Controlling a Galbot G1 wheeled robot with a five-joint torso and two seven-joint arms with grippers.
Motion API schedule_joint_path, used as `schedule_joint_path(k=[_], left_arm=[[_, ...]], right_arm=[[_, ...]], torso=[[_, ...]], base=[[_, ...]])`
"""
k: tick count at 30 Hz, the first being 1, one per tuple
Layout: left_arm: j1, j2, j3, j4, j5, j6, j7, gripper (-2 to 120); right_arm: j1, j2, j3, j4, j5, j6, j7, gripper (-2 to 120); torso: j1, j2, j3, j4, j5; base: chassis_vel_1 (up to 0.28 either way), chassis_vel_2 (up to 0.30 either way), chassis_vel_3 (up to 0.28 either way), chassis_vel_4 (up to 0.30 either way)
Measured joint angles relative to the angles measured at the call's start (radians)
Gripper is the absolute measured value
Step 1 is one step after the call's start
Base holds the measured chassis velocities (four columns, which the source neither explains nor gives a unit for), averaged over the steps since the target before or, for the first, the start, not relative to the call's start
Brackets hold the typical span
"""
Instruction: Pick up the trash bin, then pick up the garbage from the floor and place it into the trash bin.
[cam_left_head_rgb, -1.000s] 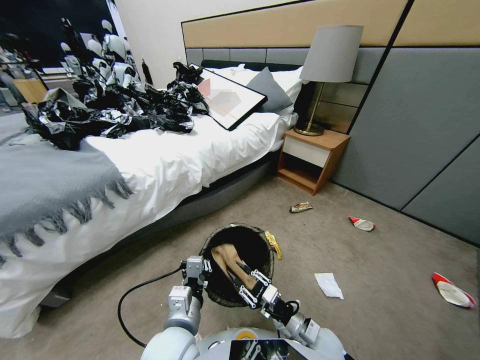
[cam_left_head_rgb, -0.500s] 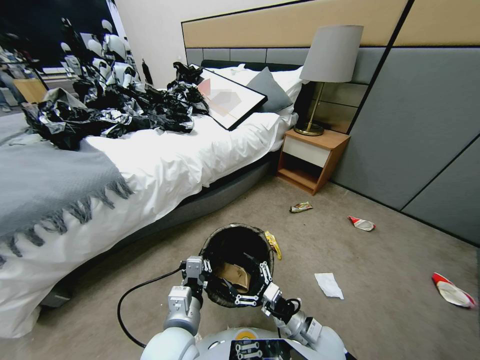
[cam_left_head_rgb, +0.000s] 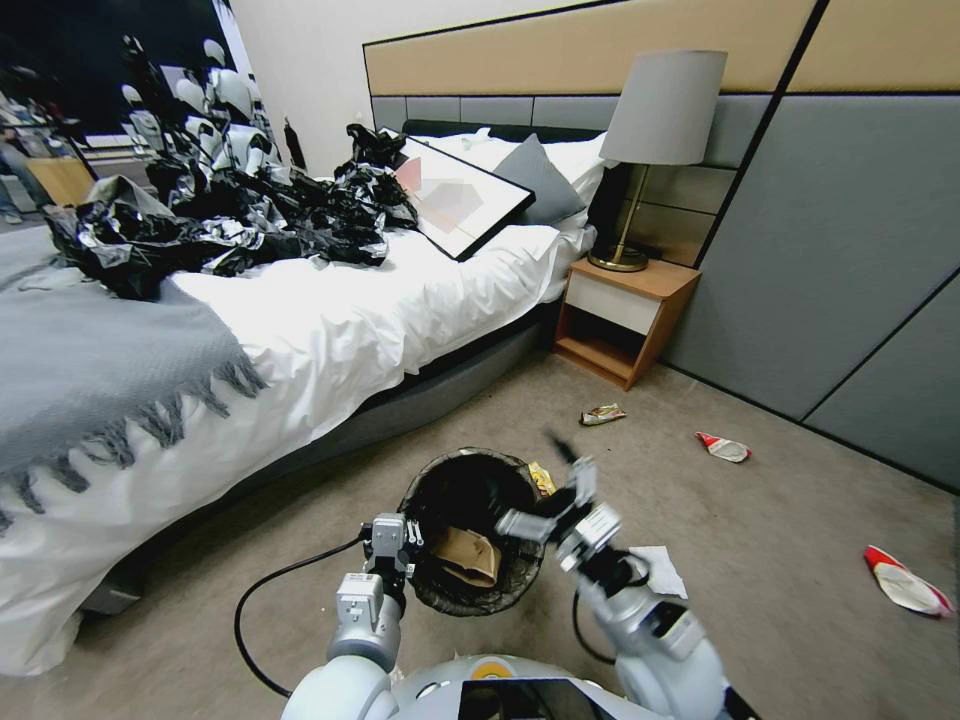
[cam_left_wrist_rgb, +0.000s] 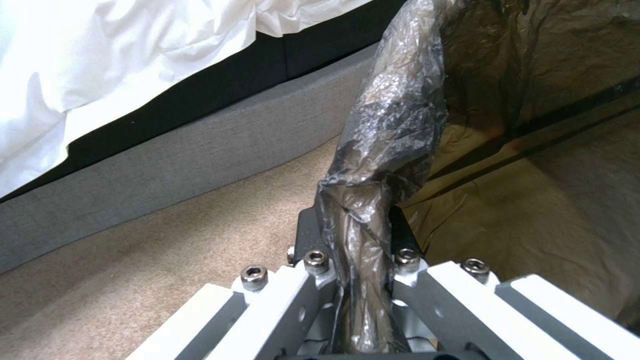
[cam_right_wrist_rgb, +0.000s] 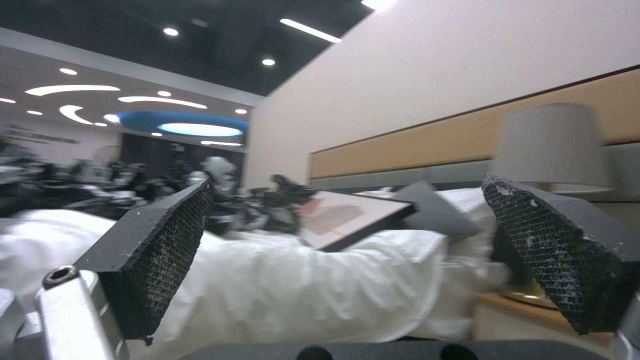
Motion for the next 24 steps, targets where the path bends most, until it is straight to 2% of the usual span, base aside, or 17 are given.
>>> schedule_joint_path(k=[5,8,12,19,24], left_arm=[[-0.002,0.000,0.000,0.000,0.000,-0.001,0.000,0],[-0.009,-0.001,-0.003,-0.001,-0.001,-0.003,0.000,0],[-0.011,0.001,-0.005,-0.002,-0.003,-0.003,0.000,0],[-0.013,0.000,-0.007,-0.002,-0.004,-0.004,0.000,0],[-0.012,0.000,-0.008,-0.001,-0.004,-0.004,0.000,0]], right_arm=[[-0.028,0.038,0.042,-0.010,-0.029,0.005,0.051,100],[-0.067,0.097,0.053,-0.065,-0.087,0.062,0.093,100],[-0.104,0.127,0.051,-0.093,-0.100,0.098,0.117,100],[-0.130,0.143,0.050,-0.131,-0.111,0.139,0.121,100],[-0.109,0.142,0.050,-0.144,-0.106,0.121,0.122,100]], torso=[[0.000,0.000,0.000,0.0000,-0.0001],[0.000,0.000,0.000,-0.0002,0.0000],[0.000,0.000,0.000,-0.0002,-0.0003],[0.000,0.000,0.000,0.0000,-0.0001],[0.000,0.000,0.000,0.0000,-0.0001]], base=[[0.000,0.000,0.000,0.000],[0.000,0.000,0.000,0.000],[0.000,0.000,0.000,0.000],[0.000,0.000,0.000,0.000],[0.000,0.000,0.000,0.000]])
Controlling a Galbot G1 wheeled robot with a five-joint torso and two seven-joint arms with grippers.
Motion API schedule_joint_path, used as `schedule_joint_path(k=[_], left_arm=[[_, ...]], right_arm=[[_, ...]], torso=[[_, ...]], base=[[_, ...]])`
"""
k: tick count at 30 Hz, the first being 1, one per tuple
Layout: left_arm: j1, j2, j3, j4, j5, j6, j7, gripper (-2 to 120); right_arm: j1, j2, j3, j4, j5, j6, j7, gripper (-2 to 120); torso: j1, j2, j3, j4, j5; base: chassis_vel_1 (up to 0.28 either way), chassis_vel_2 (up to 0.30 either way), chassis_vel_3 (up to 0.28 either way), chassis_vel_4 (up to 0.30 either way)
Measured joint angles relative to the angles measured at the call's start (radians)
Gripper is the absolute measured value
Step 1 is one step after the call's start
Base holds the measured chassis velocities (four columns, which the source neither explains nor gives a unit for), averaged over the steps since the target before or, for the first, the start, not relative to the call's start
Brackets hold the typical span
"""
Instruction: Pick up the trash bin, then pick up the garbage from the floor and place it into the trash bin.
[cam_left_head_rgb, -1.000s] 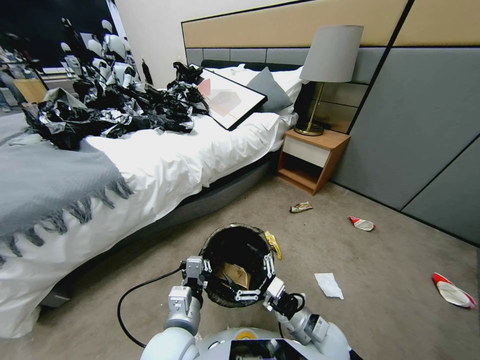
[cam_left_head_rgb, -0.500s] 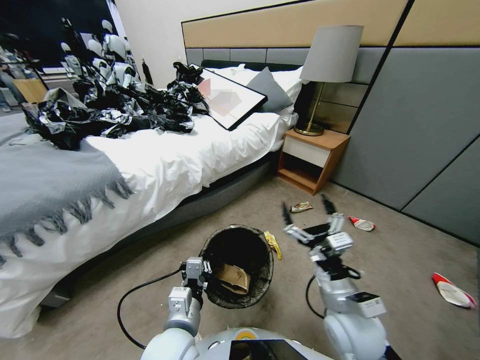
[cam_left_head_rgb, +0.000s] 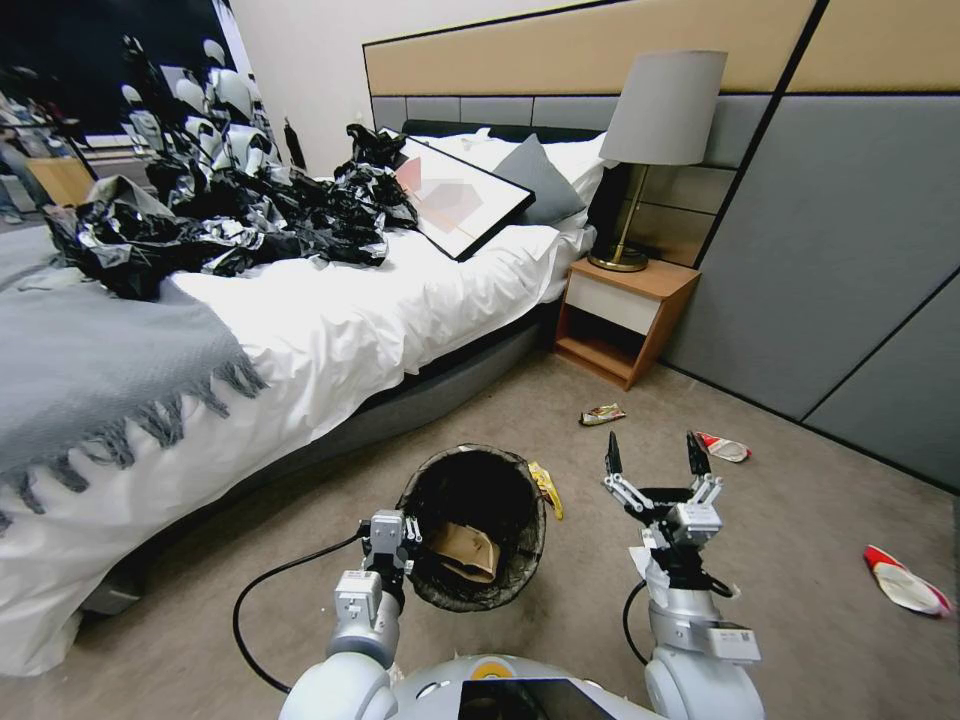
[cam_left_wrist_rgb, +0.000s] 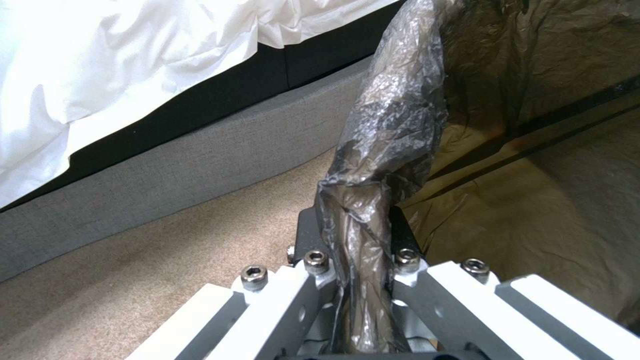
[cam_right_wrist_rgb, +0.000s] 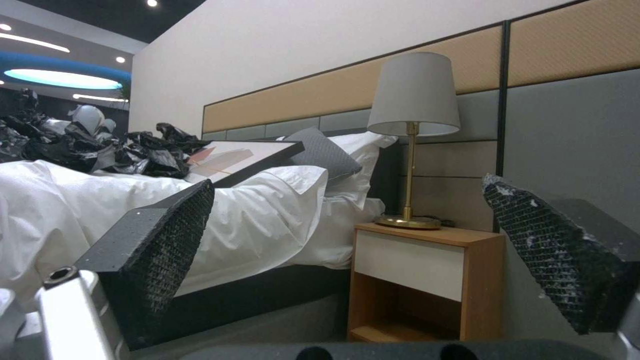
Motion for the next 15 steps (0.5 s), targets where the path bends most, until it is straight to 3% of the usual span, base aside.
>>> schedule_joint_path(k=[8,11,12,15], left_arm=[[0.003,0.000,0.000,0.000,0.001,-0.001,0.000,0],[0.005,0.000,-0.001,-0.002,0.003,-0.003,0.000,0],[0.005,0.000,-0.001,-0.002,0.003,-0.003,0.000,0],[0.008,-0.001,-0.002,-0.004,0.004,-0.003,0.000,0]], right_arm=[[0.073,-0.018,0.044,-0.058,0.046,-0.116,0.035,100],[0.158,-0.051,0.085,-0.172,0.145,-0.234,0.046,100],[0.158,-0.051,0.085,-0.172,0.145,-0.234,0.046,100],[0.254,-0.075,0.123,-0.342,0.175,-0.283,0.050,100]], torso=[[0.000,0.000,0.000,0.0000,0.0000],[0.000,0.000,0.000,0.0000,0.0000],[0.000,0.000,0.000,0.0000,0.0000],[0.000,0.000,0.000,0.0003,0.0003]], base=[[0.000,0.000,0.000,0.000],[0.000,0.000,0.000,0.000],[0.000,0.000,0.000,0.000],[0.000,0.000,0.000,0.000]])
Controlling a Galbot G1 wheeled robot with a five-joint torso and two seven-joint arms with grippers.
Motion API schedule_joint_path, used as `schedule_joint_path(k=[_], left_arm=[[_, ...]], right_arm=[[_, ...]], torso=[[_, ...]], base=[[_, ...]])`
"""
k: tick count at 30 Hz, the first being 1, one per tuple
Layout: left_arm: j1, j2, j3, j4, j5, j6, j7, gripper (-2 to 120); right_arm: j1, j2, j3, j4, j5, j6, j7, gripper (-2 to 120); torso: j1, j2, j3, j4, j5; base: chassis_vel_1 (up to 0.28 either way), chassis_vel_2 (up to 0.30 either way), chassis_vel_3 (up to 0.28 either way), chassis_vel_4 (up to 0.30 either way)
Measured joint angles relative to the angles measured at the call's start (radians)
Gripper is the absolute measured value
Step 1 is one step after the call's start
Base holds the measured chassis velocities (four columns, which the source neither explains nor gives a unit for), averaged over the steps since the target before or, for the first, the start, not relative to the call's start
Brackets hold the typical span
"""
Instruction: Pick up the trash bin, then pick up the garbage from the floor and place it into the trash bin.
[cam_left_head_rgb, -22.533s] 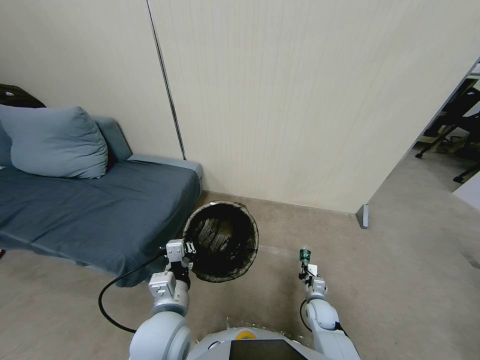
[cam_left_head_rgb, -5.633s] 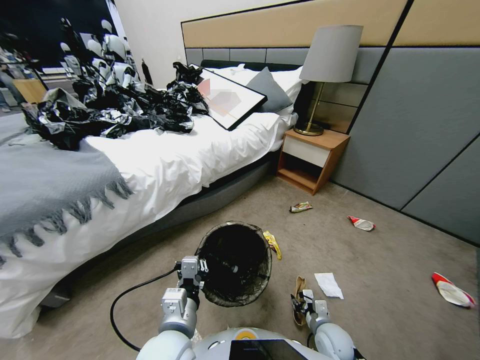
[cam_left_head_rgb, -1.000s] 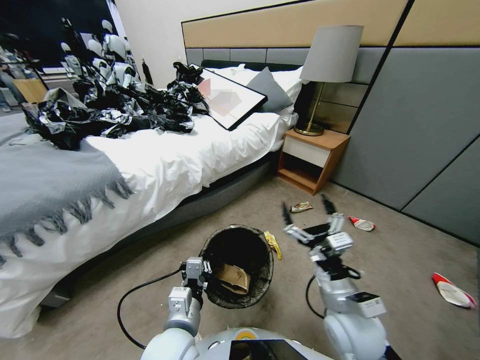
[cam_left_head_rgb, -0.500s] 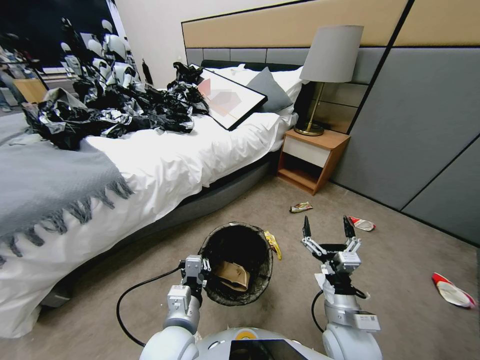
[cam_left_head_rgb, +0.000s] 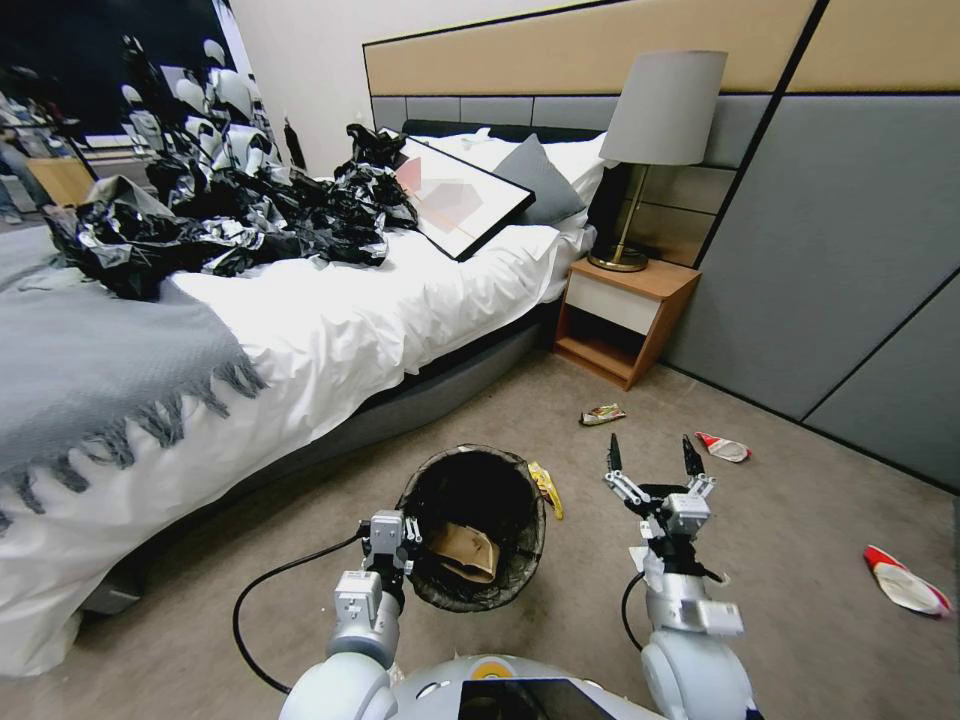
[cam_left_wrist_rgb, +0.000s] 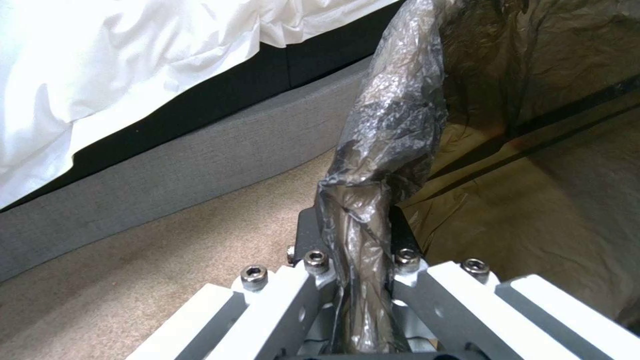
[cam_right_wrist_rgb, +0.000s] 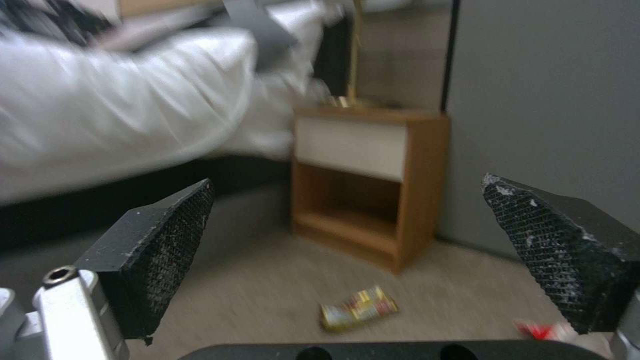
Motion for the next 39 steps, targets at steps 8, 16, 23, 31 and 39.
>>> schedule_joint_path(k=[8,16,23,31,39], left_arm=[[0.010,-0.008,-0.005,-0.003,0.005,-0.001,-0.001,0],[0.009,-0.009,-0.007,-0.003,0.006,-0.001,-0.002,0],[0.006,-0.009,-0.005,0.000,0.005,-0.001,-0.003,0],[0.006,-0.006,-0.006,0.003,0.004,-0.001,-0.005,0],[0.008,-0.004,-0.002,0.005,0.004,-0.001,-0.006,0]], right_arm=[[0.091,-0.044,0.026,-0.271,0.054,-0.105,-0.023,100],[0.115,-0.047,0.022,-0.433,0.048,-0.132,-0.054,100],[0.141,-0.045,0.032,-0.550,0.029,-0.118,-0.071,100],[0.157,-0.050,0.045,-0.643,0.027,-0.097,-0.082,100],[0.178,-0.048,0.055,-0.755,0.019,-0.069,-0.089,100]], torso=[[0.000,0.000,0.000,-0.0005,0.0002],[0.000,0.000,0.000,-0.0004,-0.0003],[0.000,0.000,0.000,-0.0003,-0.0003],[0.000,0.000,0.000,-0.0002,-0.0003],[0.000,0.000,0.000,-0.0003,-0.0003]], base=[[0.000,0.000,0.000,0.000],[0.000,0.000,0.000,0.000],[0.000,0.000,0.000,0.000],[0.000,0.000,0.000,0.000],[0.000,0.000,0.000,0.000]])
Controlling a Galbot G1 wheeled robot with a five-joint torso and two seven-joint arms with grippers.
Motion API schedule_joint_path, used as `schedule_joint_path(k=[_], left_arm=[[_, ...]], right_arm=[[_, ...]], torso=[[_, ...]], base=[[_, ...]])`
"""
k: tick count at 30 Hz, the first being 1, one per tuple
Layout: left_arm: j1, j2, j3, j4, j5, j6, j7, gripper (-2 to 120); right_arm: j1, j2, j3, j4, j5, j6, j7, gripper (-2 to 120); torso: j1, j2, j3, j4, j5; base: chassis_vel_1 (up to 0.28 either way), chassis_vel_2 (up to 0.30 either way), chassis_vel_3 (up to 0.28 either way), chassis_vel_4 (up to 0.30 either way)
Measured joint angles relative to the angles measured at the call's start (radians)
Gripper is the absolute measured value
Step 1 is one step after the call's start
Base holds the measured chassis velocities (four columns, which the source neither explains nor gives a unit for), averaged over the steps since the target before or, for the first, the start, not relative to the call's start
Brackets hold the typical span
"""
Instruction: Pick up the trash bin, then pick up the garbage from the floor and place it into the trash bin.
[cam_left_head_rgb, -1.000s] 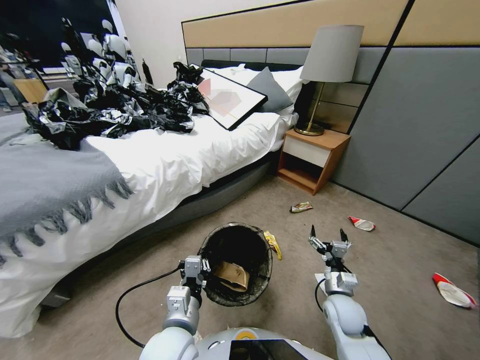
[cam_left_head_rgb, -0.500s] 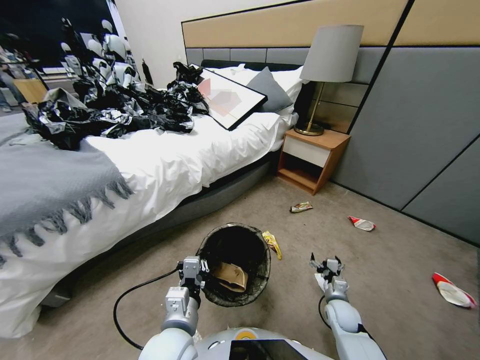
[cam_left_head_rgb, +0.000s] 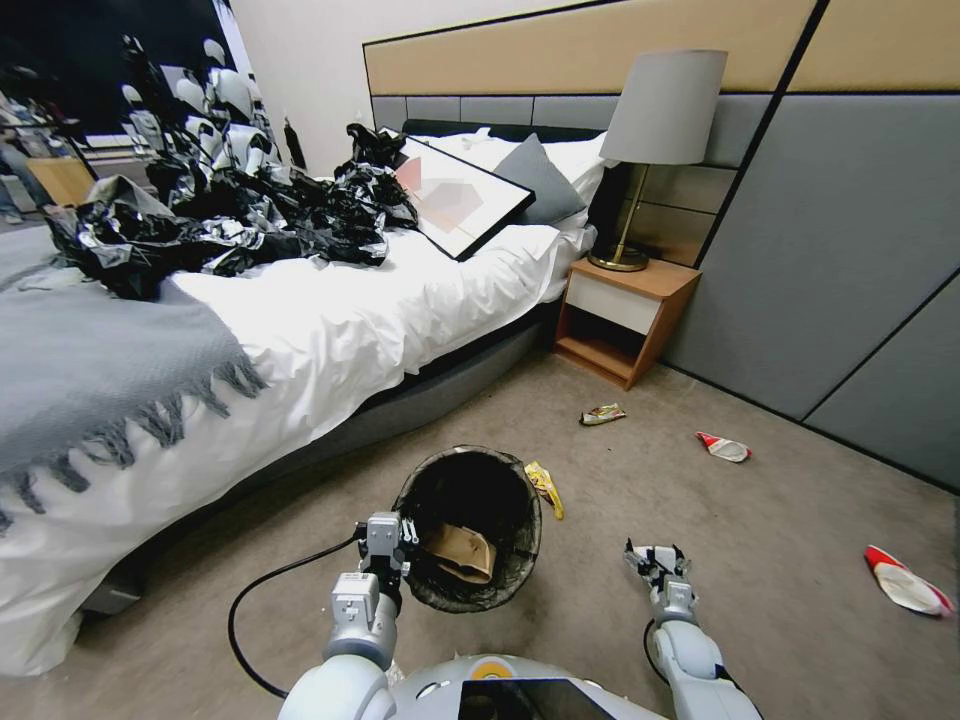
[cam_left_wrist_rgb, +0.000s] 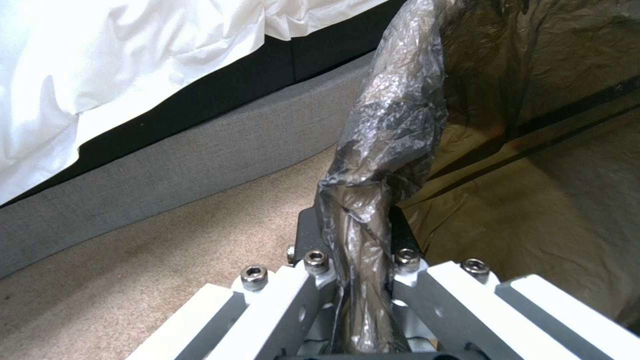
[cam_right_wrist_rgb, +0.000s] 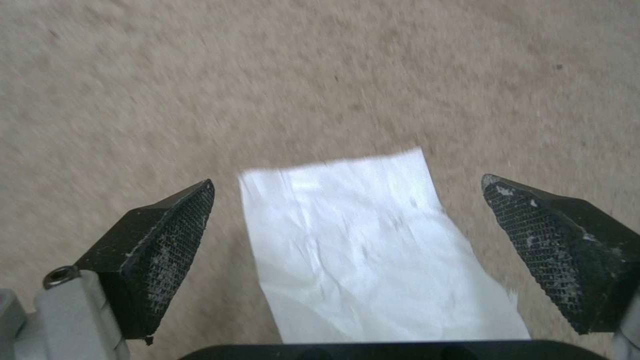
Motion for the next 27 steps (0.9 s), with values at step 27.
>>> schedule_joint_path(k=[27], left_arm=[[0.003,-0.002,0.001,-0.005,0.003,-0.004,0.000,0]], right_arm=[[0.041,0.004,0.010,-0.162,-0.009,0.078,-0.030,56]], torso=[[0.000,0.000,0.000,0.0004,0.0004]], base=[[0.000,0.000,0.000,0.000]])
